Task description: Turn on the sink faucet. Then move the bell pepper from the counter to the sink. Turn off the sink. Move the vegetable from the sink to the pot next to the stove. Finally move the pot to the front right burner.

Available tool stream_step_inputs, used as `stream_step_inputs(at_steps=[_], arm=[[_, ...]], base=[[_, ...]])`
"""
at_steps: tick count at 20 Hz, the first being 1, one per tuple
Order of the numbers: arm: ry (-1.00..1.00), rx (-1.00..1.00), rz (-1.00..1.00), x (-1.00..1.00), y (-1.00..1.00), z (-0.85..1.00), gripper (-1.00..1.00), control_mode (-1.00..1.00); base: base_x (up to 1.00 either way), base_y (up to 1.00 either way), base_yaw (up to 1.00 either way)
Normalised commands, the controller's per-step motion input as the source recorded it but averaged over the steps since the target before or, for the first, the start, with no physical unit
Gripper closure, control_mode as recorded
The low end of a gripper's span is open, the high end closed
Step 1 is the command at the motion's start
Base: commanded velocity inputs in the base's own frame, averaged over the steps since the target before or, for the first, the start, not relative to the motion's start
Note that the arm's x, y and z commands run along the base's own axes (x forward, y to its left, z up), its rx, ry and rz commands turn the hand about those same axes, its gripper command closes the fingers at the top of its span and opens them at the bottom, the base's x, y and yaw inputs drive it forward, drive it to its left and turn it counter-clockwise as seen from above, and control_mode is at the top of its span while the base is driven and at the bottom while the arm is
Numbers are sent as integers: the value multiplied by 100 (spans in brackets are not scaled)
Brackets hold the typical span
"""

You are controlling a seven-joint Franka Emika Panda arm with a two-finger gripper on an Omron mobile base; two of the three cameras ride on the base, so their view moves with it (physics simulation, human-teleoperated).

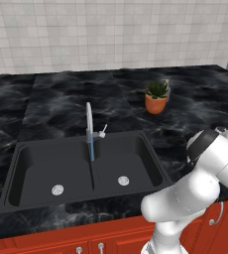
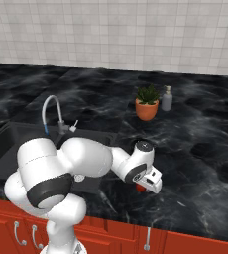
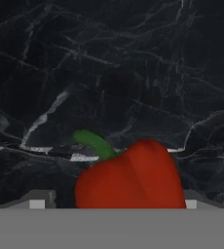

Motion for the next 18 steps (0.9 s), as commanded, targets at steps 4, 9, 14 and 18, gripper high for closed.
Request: stream_step_inputs(at_steps=[4,9,14,18], arm=[[0,0,1,0,1,-16,100,-100],[0,0,0,0,23,8,100,-100],[0,0,1,14,84,29,100,-100],[0,0,8,44,100,10,100,-100]], base=[[0,0,0],[0,0,0],[0,0,0],[0,0,0]])
